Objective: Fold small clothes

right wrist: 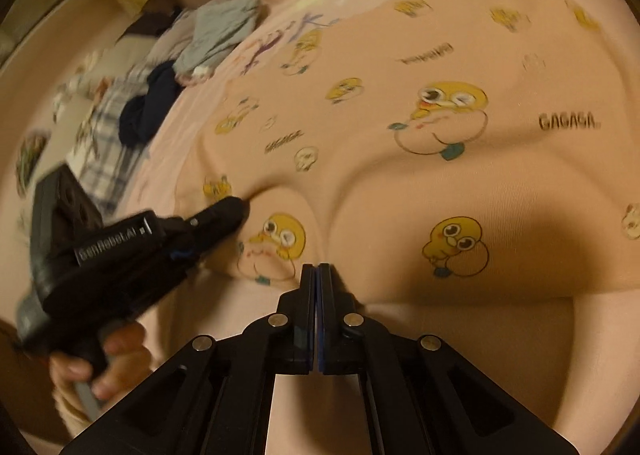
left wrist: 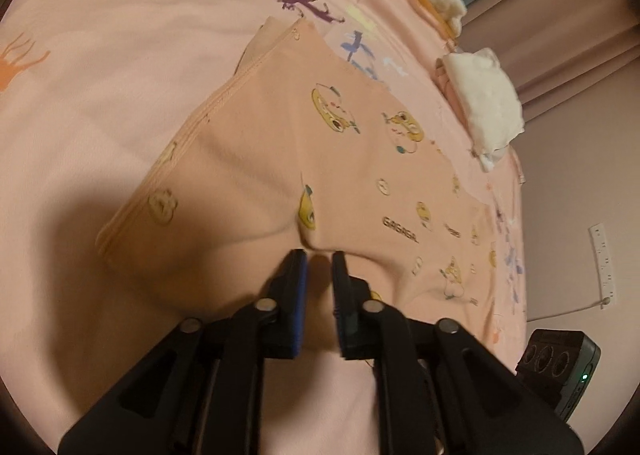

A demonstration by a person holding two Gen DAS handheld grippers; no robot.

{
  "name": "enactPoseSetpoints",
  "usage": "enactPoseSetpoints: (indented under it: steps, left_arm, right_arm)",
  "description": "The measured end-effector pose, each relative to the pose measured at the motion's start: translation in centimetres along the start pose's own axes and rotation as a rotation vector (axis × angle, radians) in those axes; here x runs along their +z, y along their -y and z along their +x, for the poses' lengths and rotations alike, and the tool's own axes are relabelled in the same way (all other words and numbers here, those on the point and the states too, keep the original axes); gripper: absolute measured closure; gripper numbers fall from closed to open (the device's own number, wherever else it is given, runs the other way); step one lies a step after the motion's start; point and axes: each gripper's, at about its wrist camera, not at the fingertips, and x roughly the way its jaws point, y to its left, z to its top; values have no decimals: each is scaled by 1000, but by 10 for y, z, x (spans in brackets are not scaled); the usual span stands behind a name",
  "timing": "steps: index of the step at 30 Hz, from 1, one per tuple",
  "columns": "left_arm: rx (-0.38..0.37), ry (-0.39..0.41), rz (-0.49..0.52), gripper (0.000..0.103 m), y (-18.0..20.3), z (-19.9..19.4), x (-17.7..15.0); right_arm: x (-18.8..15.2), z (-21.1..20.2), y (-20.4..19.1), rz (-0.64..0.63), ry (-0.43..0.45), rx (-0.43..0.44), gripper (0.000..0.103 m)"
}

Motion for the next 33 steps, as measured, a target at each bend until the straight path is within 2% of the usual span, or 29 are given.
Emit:
enactPoseSetpoints:
  steps: [2, 4, 7, 11, 12, 16, 18, 21, 23, 28, 31, 33]
  left_arm:
    - [-13, 0, 32, 73, 5, -3, -6]
    - [45, -5, 120, 73, 16, -3, -12]
    - [144, -13, 256, 76, 30, -2, -24]
    - [209, -42, 312, 82, 31, -3, -31]
    - [211, -57, 327, 82, 31, -5, -32]
    - [182, -85, 311, 83, 20, -10, -31]
    - [162, -87, 293, 85, 16, -12, -31]
    - [151, -73, 275, 85, 16, -13, -31]
    - [146, -64, 269, 85, 17, -16, -32]
    - [145, -64, 294, 76, 21, -18, -36]
    - [149, -91, 294, 61, 24, -22, -41]
    - [124, -105, 303, 41, 26, -29, -46]
  right_arm:
    - [-4, -3, -7, -28, 7, -23, 103]
    - [-1, -5, -4, -27, 0, -27, 103]
    - [4, -2, -4, -8, -36, -2, 103]
    - [8, -11, -5, 13, -27, 2, 103]
    - [11, -14, -8, 7, -7, -6, 99]
    - [28, -6, -22, -13, 25, -6, 84]
    - [37, 6, -29, -45, 23, 31, 83]
    - [37, 36, -26, -30, -28, 14, 83]
    - [30, 33, -20, -1, 16, 52, 83]
    - [22, 21, -13, 14, -5, 108, 83]
    - [19, 14, -13, -1, -7, 120, 83]
    - [20, 10, -10, 16, -3, 131, 80]
